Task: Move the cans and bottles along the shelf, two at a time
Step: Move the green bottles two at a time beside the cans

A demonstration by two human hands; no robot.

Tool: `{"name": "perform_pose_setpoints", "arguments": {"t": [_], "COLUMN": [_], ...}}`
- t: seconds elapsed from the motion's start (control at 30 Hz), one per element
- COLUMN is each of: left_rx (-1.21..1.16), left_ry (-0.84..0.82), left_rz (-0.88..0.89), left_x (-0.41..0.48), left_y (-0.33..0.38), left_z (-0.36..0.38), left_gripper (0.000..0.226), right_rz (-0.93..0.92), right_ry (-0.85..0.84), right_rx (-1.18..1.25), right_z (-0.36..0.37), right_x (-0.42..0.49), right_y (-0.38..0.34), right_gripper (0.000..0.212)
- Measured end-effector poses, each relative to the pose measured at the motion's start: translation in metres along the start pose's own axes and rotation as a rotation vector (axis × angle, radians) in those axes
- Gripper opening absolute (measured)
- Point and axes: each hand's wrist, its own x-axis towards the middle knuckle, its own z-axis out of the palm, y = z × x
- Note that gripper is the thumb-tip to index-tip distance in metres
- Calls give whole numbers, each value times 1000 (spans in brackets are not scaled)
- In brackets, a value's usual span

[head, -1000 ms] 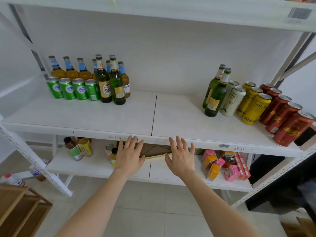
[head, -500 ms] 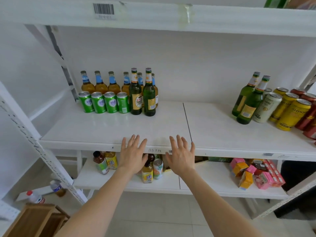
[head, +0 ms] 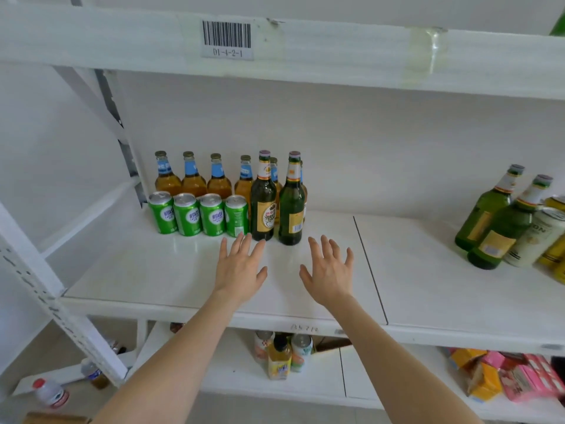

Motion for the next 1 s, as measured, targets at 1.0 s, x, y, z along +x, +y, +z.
{"name": "perform_pose_setpoints", "arguments": {"t": [1.0], "left_rx": [-813], "left_ry": [-175], "left_rz": [76], "left_x": [205], "left_y": [-76], "left_z": [19], "left_gripper": [92], "right_rz": [288], "right_ry": [25], "right_rx": [1133], "right_z": [23], "right_x": [177], "right_y": [-14], "right_gripper": [62]}}
